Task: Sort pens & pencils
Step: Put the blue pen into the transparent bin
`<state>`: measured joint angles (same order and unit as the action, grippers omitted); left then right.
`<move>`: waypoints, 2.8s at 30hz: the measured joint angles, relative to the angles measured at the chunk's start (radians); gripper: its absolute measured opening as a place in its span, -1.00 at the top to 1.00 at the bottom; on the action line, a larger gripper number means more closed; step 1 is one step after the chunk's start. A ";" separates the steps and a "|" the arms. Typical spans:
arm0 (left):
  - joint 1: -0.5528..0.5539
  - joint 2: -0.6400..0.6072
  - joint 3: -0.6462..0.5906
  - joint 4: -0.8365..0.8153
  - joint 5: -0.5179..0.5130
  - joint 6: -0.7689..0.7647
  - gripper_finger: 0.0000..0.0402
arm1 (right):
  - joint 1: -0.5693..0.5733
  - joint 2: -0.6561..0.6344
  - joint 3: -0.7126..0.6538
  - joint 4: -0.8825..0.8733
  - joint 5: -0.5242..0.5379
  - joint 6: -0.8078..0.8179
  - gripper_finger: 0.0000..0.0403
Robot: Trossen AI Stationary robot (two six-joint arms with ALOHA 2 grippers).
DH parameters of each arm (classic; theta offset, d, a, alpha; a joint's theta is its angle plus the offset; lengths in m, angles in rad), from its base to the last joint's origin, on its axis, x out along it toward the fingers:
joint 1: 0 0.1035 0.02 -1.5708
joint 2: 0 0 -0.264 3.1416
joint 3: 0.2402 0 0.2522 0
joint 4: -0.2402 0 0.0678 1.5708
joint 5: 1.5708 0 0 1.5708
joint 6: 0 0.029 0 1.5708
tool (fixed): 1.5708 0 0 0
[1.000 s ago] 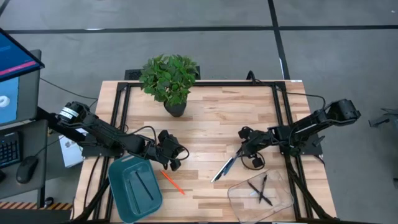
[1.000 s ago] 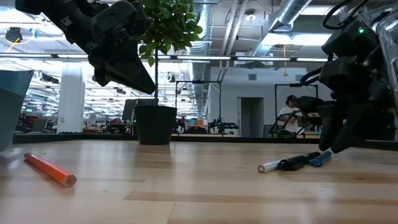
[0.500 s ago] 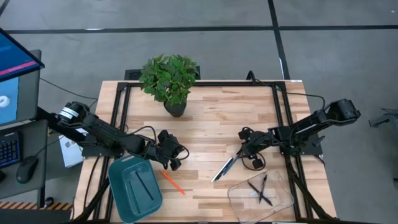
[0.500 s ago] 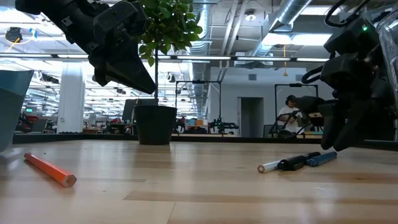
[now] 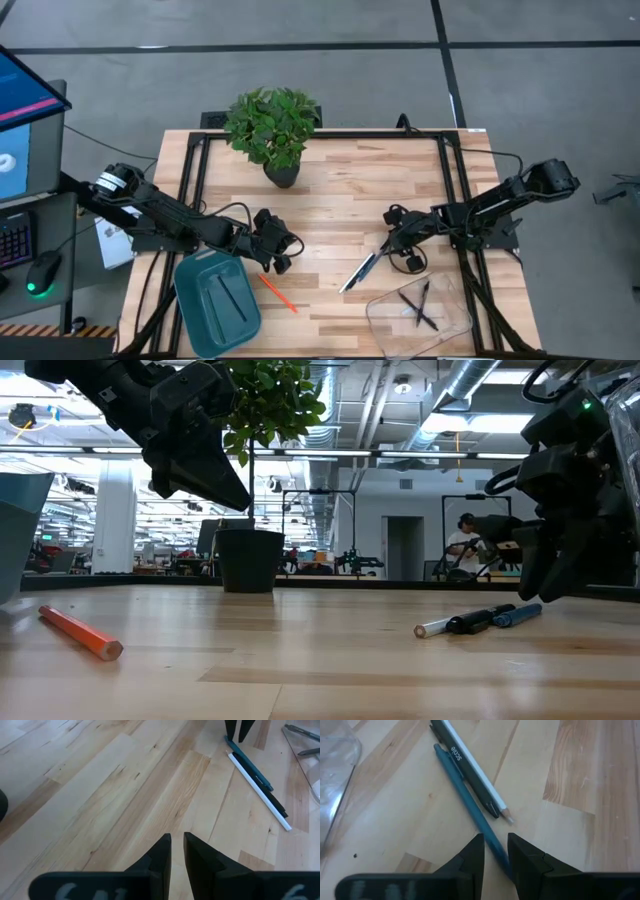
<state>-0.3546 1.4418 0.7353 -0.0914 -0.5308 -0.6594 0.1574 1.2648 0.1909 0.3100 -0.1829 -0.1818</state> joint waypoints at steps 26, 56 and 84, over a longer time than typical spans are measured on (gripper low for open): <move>0.001 0.000 0.000 -0.003 0.000 0.000 0.79 | -0.003 0.226 0.003 0.230 -0.032 0.006 0.47; 0.001 0.000 0.000 -0.008 0.000 0.015 0.79 | -0.002 0.228 0.001 0.229 -0.023 0.044 0.78; 0.001 0.000 0.000 -0.008 0.000 0.020 0.79 | -0.001 0.230 0.000 0.252 -0.024 0.078 0.77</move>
<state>-0.3534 1.4418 0.7353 -0.0990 -0.5304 -0.6397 0.1566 1.4944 0.1909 0.5621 -0.2070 -0.1040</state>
